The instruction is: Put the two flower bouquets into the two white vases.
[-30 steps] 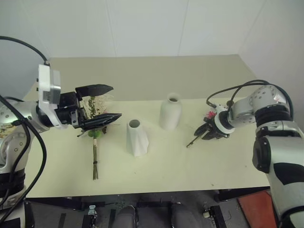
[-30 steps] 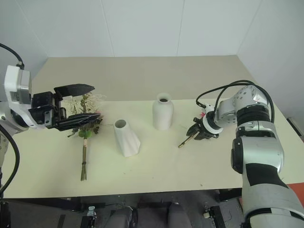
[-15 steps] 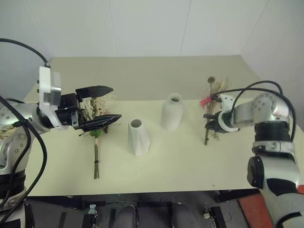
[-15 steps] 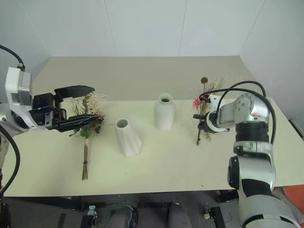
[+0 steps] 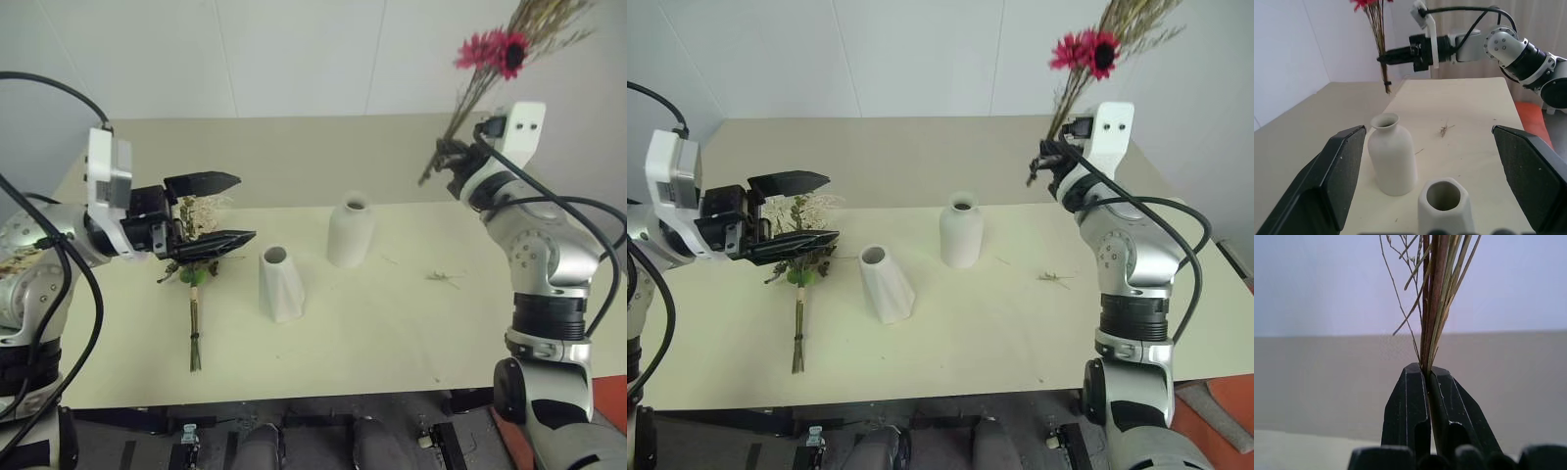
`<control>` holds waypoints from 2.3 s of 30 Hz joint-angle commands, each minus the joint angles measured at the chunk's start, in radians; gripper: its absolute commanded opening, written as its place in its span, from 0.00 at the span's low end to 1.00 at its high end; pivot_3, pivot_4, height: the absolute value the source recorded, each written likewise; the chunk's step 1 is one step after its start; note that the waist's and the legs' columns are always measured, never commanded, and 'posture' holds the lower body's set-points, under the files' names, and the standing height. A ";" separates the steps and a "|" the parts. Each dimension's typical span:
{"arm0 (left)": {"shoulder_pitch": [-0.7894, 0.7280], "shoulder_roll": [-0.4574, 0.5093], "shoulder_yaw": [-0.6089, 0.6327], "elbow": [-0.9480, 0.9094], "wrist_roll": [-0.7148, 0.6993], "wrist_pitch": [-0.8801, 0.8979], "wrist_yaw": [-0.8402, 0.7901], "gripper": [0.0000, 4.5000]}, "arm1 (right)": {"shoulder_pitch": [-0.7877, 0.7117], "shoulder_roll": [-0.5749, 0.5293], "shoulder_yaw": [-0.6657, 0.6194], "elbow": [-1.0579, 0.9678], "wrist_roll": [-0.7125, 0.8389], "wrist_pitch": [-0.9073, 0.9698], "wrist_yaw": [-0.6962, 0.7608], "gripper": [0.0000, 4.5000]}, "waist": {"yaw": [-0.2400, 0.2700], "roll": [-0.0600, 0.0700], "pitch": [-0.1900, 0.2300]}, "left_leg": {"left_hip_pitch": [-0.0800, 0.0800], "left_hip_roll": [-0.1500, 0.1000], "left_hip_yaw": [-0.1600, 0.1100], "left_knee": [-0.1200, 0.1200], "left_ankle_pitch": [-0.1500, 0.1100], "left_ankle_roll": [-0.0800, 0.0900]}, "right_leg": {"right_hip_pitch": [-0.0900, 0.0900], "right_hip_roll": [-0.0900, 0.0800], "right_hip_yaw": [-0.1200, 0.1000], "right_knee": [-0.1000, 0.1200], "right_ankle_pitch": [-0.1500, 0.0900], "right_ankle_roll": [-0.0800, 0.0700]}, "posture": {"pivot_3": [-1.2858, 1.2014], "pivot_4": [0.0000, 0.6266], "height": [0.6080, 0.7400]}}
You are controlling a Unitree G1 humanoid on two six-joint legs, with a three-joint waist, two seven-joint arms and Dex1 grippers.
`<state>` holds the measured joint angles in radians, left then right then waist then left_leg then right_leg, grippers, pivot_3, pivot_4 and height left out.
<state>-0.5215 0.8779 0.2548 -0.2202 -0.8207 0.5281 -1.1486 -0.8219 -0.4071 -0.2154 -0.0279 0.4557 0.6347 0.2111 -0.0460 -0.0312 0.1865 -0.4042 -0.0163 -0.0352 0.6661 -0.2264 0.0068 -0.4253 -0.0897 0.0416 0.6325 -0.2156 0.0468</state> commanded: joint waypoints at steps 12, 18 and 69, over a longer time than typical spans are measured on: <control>-0.032 0.003 0.017 -0.008 0.018 -0.011 -0.007 1.00 | -0.054 0.062 0.079 -0.141 0.053 -0.031 0.151 0.00 | 0.002 0.000 0.000 | 0.000 0.000 -0.001 0.000 0.000 0.000 | 0.000 0.000 0.000 0.001 0.000 -0.001 | 0.52 0.24 1.00; -0.024 0.000 0.025 -0.017 0.015 -0.011 0.008 1.00 | 0.001 0.012 0.105 -0.198 0.070 0.022 0.227 0.00 | 0.003 0.000 0.000 | 0.000 0.000 -0.001 0.000 0.000 0.000 | 0.000 -0.001 0.000 0.000 0.000 -0.001 | 0.52 0.24 1.00; 0.021 0.025 0.039 -0.039 0.026 0.017 0.034 1.00 | 0.252 -0.311 0.217 -0.352 -0.002 0.134 0.552 0.68 | 0.002 0.000 0.000 | 0.003 0.000 0.000 0.000 0.000 0.000 | 0.002 0.000 0.000 0.001 0.000 0.000 | 0.52 0.24 1.00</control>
<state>-0.4996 0.8820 0.2558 -0.2293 -0.7911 0.5394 -1.1263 -0.5654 -0.7036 0.0130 -0.3404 0.4380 0.7665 0.7362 -0.0441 -0.0311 0.1866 -0.4017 -0.0165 -0.0356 0.6661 -0.2264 0.0068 -0.4237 -0.0899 0.0414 0.6330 -0.2154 0.0463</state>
